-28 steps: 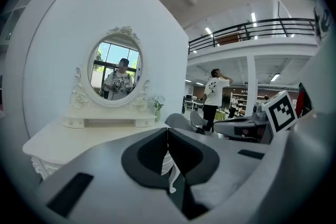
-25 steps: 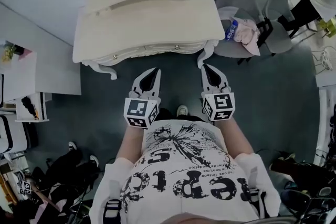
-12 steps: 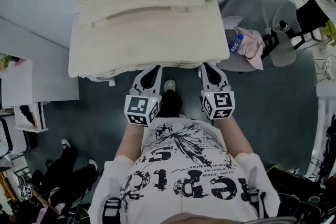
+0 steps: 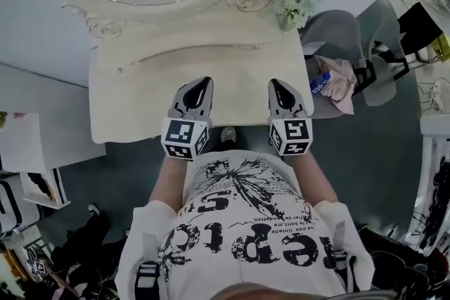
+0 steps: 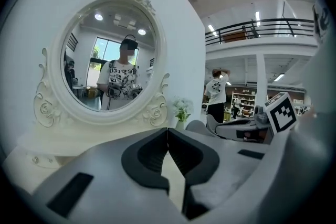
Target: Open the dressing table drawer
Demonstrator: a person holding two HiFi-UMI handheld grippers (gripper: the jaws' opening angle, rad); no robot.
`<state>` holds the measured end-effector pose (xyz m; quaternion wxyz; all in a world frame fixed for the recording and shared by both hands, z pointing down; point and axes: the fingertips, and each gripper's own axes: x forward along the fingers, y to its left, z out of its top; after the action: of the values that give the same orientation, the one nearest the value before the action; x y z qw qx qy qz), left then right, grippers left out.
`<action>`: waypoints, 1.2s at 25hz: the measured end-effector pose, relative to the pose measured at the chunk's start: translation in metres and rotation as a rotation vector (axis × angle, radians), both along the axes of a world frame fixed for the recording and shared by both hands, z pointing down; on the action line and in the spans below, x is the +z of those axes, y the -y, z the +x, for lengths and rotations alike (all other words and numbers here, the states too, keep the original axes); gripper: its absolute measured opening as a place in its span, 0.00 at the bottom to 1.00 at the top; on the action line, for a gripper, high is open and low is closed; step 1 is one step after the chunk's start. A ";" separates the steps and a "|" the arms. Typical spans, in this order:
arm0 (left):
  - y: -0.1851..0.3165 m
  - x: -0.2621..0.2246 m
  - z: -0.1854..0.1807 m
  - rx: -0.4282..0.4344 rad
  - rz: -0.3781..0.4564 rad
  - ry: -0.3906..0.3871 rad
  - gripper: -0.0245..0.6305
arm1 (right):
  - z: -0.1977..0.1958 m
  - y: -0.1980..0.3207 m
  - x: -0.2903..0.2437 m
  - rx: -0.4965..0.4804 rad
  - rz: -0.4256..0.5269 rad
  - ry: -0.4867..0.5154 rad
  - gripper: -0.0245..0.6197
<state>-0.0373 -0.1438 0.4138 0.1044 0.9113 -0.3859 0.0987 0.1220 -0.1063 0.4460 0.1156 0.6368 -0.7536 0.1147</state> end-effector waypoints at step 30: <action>0.061 0.097 0.002 -0.147 -0.228 0.069 0.07 | 0.035 0.164 0.184 -0.042 -0.391 0.062 0.21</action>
<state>-0.0357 -0.2048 0.5107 0.2012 0.8588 -0.4413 0.1651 0.1572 -0.2704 0.6303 0.2162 0.5826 -0.7332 0.2763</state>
